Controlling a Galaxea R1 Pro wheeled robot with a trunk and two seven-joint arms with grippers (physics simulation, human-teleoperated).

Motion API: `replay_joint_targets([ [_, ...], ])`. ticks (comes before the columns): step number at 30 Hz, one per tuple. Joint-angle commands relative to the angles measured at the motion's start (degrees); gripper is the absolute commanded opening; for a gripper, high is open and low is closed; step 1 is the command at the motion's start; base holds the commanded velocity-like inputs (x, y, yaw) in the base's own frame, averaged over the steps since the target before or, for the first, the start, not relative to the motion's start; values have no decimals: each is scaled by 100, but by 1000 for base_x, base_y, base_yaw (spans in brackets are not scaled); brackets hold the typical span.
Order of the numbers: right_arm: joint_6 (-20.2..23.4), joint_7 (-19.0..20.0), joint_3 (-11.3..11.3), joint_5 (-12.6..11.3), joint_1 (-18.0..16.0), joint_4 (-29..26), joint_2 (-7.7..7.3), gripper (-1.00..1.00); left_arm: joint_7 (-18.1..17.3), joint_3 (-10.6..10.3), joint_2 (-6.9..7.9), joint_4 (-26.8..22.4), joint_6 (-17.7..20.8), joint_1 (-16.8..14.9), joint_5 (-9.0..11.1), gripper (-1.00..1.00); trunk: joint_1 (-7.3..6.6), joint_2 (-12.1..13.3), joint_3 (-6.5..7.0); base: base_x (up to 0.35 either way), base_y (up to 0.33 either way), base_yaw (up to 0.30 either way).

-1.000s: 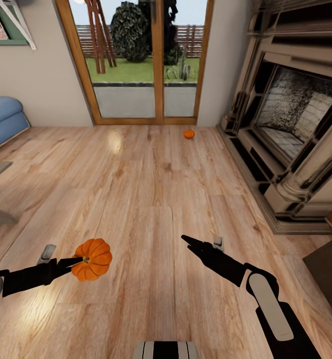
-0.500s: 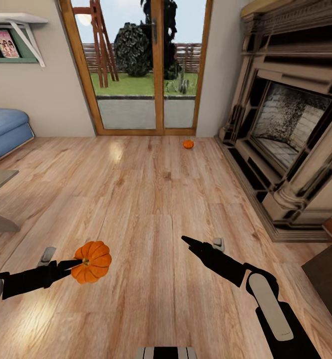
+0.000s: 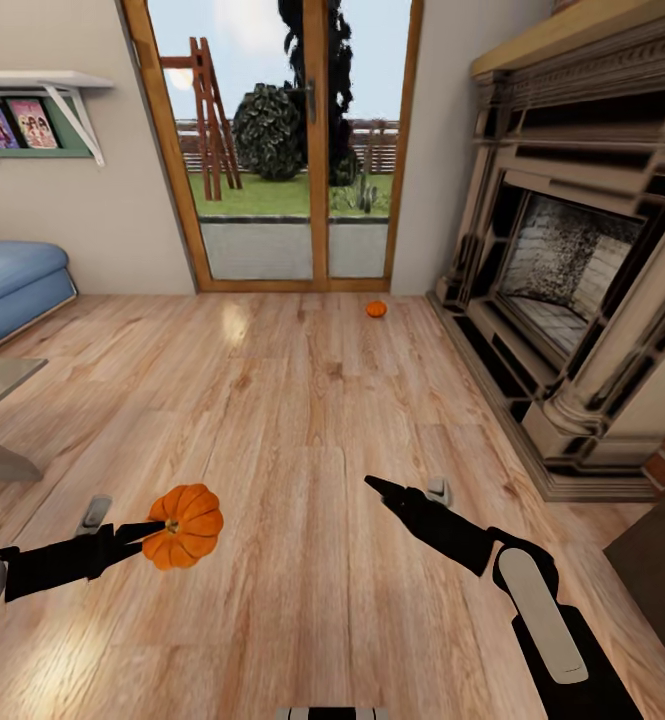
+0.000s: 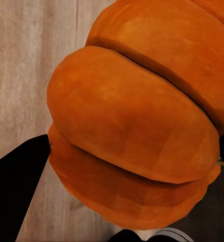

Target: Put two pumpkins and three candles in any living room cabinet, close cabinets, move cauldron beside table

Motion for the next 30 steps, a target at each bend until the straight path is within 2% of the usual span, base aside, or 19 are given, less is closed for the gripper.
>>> replay_joint_targets([
  [1, 0, -72, 2, 0, 0, -7, 0, 100, 0, 0, 0, 5, -1, 0, 1, -100, -2, 2, 23, 0, 0, 0],
  [4, 0, -188, 67, 4, 0, -24, 0, 100, 5, 0, 1, 23, -5, 0, -4, -100, -10, 6, 89, 0, 0, 0],
  [8, -11, -339, 275, 24, 0, -47, 0, 100, 91, 0, -4, 33, -6, 0, -7, -100, -20, 11, 178, 0, 0, 0],
  [14, -17, -982, 368, 50, 0, -226, 2, 100, 556, -8, -23, 35, -6, 0, -1, -100, -36, 19, 311, 0, 0, 0],
  [17, -18, -1292, 426, 51, 0, -255, 7, 100, 663, -13, -31, 36, -11, 0, 0, -100, -45, 26, 377, 0, 0, 0],
  [21, -18, -1641, 465, 52, -2, -369, 15, 100, 743, -21, -39, 36, -14, 0, -4, -100, -133, 187, 449, 0, 0, 0],
  [23, -18, -1890, 618, 54, -1, -473, 52, 100, 842, -25, -41, 36, -15, 0, -6, -100, -177, 267, 485, 0, 0, 0],
  [25, -18, -2392, 899, 72, -6, -562, 149, 100, 1014, -28, -48, 36, -19, 0, -8, -100, -221, 347, 521, 0, 0, 0],
  [27, -18, -2979, 1012, 81, -8, -589, 269, 100, 1160, -32, -50, 36, -22, 0, -8, -100, -265, 427, 557, 0, 0, 0],
  [28, -23, -3424, 1056, 88, -12, -598, 390, 100, 1257, -32, -51, 36, -23, -1, -8, -100, -287, 467, 574, 0, 0, 0],
  [30, -41, -3940, 1118, 93, -27, -604, 504, 100, 1381, -34, -55, 36, -23, -1, -8, -100, -331, 548, 610, 0, 0, 0],
])
